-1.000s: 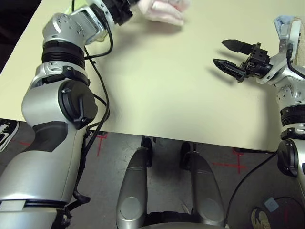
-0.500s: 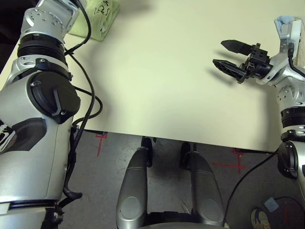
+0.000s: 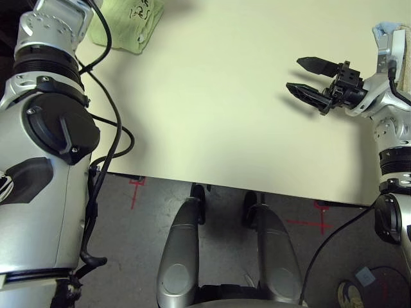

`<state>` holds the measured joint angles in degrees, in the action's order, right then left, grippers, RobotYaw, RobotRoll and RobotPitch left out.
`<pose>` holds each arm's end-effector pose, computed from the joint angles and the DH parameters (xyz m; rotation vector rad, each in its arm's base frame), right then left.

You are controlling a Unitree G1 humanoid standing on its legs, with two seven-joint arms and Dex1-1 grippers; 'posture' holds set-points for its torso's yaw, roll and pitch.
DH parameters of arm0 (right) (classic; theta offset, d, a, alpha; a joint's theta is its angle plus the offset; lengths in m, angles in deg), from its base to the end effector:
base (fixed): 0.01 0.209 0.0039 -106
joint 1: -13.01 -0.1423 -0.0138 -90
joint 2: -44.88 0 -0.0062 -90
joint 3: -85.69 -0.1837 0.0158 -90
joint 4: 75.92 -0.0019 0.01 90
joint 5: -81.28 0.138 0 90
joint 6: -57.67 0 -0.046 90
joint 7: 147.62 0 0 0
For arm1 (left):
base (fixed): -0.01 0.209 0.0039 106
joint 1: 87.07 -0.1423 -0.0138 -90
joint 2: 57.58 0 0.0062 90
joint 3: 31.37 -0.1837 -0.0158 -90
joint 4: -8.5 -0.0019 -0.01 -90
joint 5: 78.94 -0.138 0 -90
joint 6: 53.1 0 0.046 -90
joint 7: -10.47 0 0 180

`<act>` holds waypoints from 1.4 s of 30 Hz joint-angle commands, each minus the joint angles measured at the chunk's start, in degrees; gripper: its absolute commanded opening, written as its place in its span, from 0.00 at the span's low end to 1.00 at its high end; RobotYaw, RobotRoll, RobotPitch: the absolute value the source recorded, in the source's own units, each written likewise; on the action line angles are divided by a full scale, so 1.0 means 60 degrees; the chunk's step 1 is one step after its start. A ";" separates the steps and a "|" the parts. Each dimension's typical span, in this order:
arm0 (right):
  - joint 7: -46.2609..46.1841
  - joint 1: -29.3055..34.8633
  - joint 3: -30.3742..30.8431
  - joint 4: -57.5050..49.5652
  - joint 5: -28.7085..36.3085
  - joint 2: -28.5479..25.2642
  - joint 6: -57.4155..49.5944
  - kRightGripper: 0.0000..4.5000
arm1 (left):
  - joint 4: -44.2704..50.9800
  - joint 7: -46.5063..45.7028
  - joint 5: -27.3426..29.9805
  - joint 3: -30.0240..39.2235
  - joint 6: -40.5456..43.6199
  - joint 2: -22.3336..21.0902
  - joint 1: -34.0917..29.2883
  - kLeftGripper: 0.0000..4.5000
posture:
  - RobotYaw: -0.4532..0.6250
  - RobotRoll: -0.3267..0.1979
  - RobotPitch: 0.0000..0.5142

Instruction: Fold the towel and set it aside.

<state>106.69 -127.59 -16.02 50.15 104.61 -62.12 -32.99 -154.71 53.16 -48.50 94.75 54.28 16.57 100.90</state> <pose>0.3258 -0.2756 0.2213 -0.1921 -0.3418 1.0454 0.3507 0.2353 0.3704 -0.6943 -0.6141 -0.7267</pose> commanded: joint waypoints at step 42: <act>-0.0259 0.0916 -0.0121 -0.1305 0.0365 -0.0340 -0.0790 1.00 | -0.0393 -0.0027 -0.3677 -0.2854 -0.3908 -0.1392 -0.1410 0.00 | 0.43 0.62 0.87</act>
<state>105.08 -123.44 -16.15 43.60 105.96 -63.13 -37.34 -156.67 52.62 -69.73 78.05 31.86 9.39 93.06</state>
